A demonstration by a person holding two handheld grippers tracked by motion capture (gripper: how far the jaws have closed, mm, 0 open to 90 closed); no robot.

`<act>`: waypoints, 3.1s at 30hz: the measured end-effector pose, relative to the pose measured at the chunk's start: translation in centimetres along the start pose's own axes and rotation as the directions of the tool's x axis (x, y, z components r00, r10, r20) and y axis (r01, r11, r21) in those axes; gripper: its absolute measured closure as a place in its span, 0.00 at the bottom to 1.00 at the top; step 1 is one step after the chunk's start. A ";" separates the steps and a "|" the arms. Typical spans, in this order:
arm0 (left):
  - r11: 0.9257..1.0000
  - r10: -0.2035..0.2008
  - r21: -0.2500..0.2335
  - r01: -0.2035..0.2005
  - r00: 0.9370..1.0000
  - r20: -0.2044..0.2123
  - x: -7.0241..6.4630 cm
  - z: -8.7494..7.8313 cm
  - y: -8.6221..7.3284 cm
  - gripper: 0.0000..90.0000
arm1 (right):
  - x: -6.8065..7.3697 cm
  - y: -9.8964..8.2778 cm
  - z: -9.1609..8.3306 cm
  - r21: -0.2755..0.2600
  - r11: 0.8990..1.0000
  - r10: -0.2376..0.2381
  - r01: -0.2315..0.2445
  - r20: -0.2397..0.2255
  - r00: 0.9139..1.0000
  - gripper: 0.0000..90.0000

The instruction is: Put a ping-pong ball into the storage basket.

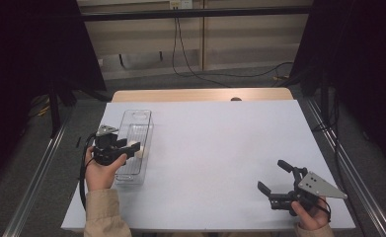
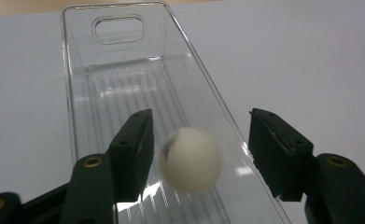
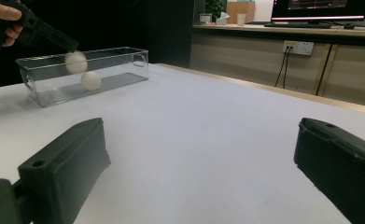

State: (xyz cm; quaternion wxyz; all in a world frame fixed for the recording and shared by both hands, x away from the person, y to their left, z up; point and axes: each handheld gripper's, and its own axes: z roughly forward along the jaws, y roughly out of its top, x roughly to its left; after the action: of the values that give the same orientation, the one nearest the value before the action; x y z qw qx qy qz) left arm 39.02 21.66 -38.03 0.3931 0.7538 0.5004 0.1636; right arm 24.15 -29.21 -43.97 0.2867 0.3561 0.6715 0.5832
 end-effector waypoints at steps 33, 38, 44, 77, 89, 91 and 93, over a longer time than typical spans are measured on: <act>0.995 0.018 -0.100 -0.015 0.999 0.029 -0.9 -1.2 -1.1 0.14 | 0.1 0.1 0.0 -0.006 1.000 0.004 -0.004 0.004 1.000 0.02; 0.993 0.015 -0.116 -0.012 0.999 0.030 -0.9 -1.3 -1.4 0.10 | 0.1 0.1 0.0 -0.005 1.000 0.005 -0.005 0.004 1.000 0.02; 0.989 0.024 -0.147 -0.018 0.999 0.038 -1.0 -1.6 -1.7 0.08 | 0.1 0.1 0.0 -0.005 1.000 0.006 -0.006 0.003 1.000 0.02; 0.971 0.046 -0.238 -0.027 0.996 0.074 -1.7 -2.4 -3.8 0.05 | 0.1 0.1 0.0 -0.007 1.000 0.007 -0.007 0.003 1.000 0.02; 0.963 0.054 -0.268 -0.031 0.995 0.079 -1.9 -2.5 -4.5 0.04 | 0.1 0.1 0.0 -0.007 1.000 0.004 -0.004 0.003 1.000 0.02; 0.963 0.060 -0.268 -0.037 0.995 0.077 -1.9 -2.5 -4.6 0.04 | 0.1 0.1 0.0 -0.008 1.000 0.003 -0.003 0.005 1.000 0.02; 0.962 0.066 -0.270 -0.043 0.995 0.076 -2.0 -2.6 -4.7 0.04 | 0.1 0.1 0.0 -0.007 1.000 0.005 -0.005 0.005 1.000 0.02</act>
State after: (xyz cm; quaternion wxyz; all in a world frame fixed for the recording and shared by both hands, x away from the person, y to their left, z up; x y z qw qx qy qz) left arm 33.53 21.90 -39.68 0.5075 0.7135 0.4357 0.2085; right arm 24.11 -29.18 -43.87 0.2884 0.3581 0.6678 0.5853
